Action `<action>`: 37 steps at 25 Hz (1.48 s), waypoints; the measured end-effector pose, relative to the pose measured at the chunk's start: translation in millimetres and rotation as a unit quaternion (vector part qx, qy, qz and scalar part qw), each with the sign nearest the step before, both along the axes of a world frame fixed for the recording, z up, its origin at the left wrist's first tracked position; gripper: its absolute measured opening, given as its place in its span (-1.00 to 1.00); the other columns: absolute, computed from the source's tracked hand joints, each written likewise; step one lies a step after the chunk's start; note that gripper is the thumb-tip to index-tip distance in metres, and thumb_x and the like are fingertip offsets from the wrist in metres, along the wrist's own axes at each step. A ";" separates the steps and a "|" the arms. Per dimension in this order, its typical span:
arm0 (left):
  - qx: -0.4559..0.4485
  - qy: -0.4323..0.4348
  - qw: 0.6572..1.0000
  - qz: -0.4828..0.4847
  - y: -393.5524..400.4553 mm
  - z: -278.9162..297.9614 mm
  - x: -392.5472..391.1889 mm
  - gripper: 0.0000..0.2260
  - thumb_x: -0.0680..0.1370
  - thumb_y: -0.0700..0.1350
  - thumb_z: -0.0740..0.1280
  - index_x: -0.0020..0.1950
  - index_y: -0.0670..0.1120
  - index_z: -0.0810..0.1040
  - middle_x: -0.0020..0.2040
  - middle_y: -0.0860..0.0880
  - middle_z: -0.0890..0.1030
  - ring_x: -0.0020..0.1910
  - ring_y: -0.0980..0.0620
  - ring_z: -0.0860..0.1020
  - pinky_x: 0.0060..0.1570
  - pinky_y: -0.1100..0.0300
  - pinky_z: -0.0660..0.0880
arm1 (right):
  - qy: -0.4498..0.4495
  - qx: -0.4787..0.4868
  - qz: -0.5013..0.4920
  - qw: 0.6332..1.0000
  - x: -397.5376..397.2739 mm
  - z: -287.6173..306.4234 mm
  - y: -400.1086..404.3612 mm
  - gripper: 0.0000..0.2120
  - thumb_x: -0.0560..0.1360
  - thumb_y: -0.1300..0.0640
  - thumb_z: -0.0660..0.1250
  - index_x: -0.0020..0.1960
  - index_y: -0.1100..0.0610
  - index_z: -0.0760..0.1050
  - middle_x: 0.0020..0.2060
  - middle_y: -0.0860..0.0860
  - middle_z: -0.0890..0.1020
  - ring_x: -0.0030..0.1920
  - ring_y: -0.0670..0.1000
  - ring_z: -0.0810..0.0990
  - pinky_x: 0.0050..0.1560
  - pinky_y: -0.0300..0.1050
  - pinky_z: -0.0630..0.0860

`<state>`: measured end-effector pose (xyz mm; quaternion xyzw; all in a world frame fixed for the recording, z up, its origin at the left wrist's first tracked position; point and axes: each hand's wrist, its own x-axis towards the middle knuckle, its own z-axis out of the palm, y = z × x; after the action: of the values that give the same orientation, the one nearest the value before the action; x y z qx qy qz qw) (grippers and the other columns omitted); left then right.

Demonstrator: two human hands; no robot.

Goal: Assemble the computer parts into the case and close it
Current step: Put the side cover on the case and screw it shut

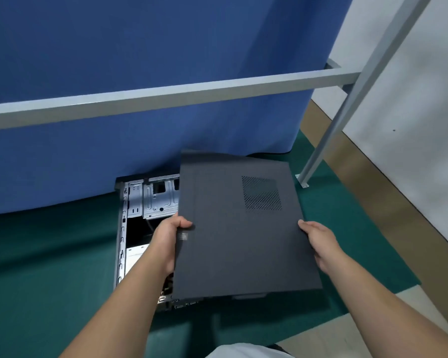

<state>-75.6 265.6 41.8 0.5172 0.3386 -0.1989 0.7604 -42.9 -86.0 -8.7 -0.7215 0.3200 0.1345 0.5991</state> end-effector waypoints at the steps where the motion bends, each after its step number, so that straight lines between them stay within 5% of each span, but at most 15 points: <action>1: 0.009 -0.011 0.999 0.033 10.2 -2.0 -3.8 -0.85 0.45 -0.12 0.35 -0.04 -0.07 0.68 -0.17 -0.12 0.72 -0.33 -0.13 0.67 -0.32 0.08 0.61 | -0.019 -0.013 -0.009 1.000 3.3 3.4 13.2 -0.81 0.56 -0.04 0.43 -0.01 0.09 0.65 0.03 0.05 0.72 0.11 0.16 0.66 0.28 0.22 0.55; 4: 0.195 -0.089 0.973 0.090 46.7 -12.8 -13.7 -0.76 0.62 -0.08 0.28 -0.22 0.00 0.63 -0.30 0.06 0.65 -0.32 -0.01 0.58 -0.34 0.27 0.46 | -0.051 -0.027 -0.016 0.998 6.4 8.1 56.0 -0.87 0.57 0.02 0.42 -0.06 0.07 0.66 0.04 0.00 0.71 0.12 0.13 0.65 0.28 0.19 0.55; 7: 0.428 -0.115 0.893 0.083 75.9 -29.4 -28.2 -0.76 0.68 -0.06 0.19 -0.14 -0.06 0.53 -0.21 -0.01 0.58 -0.11 -0.15 0.53 -0.20 0.06 0.39 | -0.061 -0.046 0.006 0.997 3.2 2.5 93.4 -0.88 0.60 0.07 0.39 -0.06 0.08 0.66 0.01 -0.05 0.70 0.06 0.05 0.64 0.18 0.04 0.57; 10: 0.574 -0.050 0.817 0.004 90.3 -46.9 -41.3 -0.73 0.72 0.00 0.06 -0.03 -0.13 0.40 -0.22 -0.10 0.48 -0.18 -0.21 0.47 -0.17 -0.01 0.37 | -0.083 -0.104 0.031 0.991 -4.0 -3.0 127.0 -0.83 0.63 0.07 0.35 -0.05 0.15 0.62 -0.04 -0.08 0.66 -0.09 -0.05 0.59 -0.06 -0.12 0.47; 15: 0.709 -0.005 0.694 -0.128 101.3 -58.8 -44.8 -0.72 0.71 -0.02 0.04 -0.04 -0.14 0.41 -0.21 -0.16 0.59 -0.12 -0.22 0.56 -0.16 0.02 0.39 | -0.091 -0.184 0.041 0.978 -9.6 -4.1 145.0 -0.87 0.62 0.09 0.35 0.06 0.16 0.53 -0.15 -0.01 0.62 -0.06 0.09 0.60 -0.09 -0.11 0.41; 18: 0.765 0.017 0.613 -0.197 99.9 -55.0 -41.3 -0.76 0.67 -0.03 0.08 -0.11 -0.06 0.43 -0.20 -0.10 0.66 -0.01 -0.14 0.57 -0.13 0.02 0.24 | -0.088 -0.227 0.056 0.968 -9.3 -2.9 142.7 -0.84 0.62 0.07 0.36 -0.02 0.15 0.47 -0.11 0.05 0.61 -0.05 0.13 0.59 -0.13 -0.09 0.39; 22: 0.790 0.056 0.558 -0.246 101.9 -52.4 -39.8 -0.82 0.58 -0.06 0.16 -0.22 0.01 0.39 -0.28 0.02 0.65 -0.08 -0.08 0.52 -0.14 0.01 0.14 | -0.079 -0.305 0.133 0.940 -2.5 0.1 133.1 -0.81 0.59 0.01 0.38 -0.08 0.09 0.47 -0.08 0.06 0.61 -0.08 0.10 0.55 -0.14 -0.07 0.42; 27: 0.805 0.061 0.518 -0.281 116.4 -49.8 -36.4 -0.76 0.62 0.01 0.02 -0.15 0.04 0.42 -0.18 0.09 0.66 -0.09 -0.03 0.50 -0.14 0.02 0.20 | -0.068 -0.341 0.202 0.915 3.4 3.9 139.2 -0.78 0.59 -0.05 0.38 -0.11 0.07 0.47 -0.10 0.02 0.61 -0.06 0.09 0.60 -0.07 -0.02 0.56; 31: 0.798 0.054 0.509 -0.319 126.4 -46.1 -35.1 -0.65 0.66 0.09 -0.03 0.03 0.06 0.54 -0.05 0.06 0.66 -0.02 -0.03 0.53 -0.13 0.04 0.27 | -0.034 -0.368 0.208 0.906 8.2 6.3 143.0 -0.74 0.59 -0.09 0.37 0.07 0.09 0.44 0.10 0.06 0.47 0.03 0.15 0.55 -0.07 -0.01 0.52; 35: 0.763 -0.055 0.592 -0.254 128.1 -51.1 -32.1 -0.71 0.63 0.07 0.14 0.24 -0.05 0.47 0.20 -0.12 0.54 0.21 -0.16 0.50 0.00 -0.03 0.44 | -0.065 -0.425 0.247 0.868 5.6 -1.6 145.8 -0.56 0.64 -0.04 0.28 0.44 0.11 0.34 0.44 0.13 0.34 0.36 0.21 0.39 0.26 0.13 0.46; 37: 0.701 -0.126 0.647 -0.271 119.6 -59.4 -29.6 -0.55 0.68 0.05 0.15 0.52 -0.13 0.35 0.53 -0.14 0.35 0.54 -0.16 0.30 0.37 -0.09 0.40 | -0.148 -0.429 0.296 0.841 6.6 -5.1 153.9 -0.47 0.67 -0.02 0.23 0.58 0.11 0.24 0.60 0.09 0.18 0.54 0.17 0.23 0.46 0.13 0.32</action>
<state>-105.2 385.2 -17.6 0.9848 0.1226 -0.0328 0.1183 -36.3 67.9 -13.8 -0.9780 0.0242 0.0470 0.2018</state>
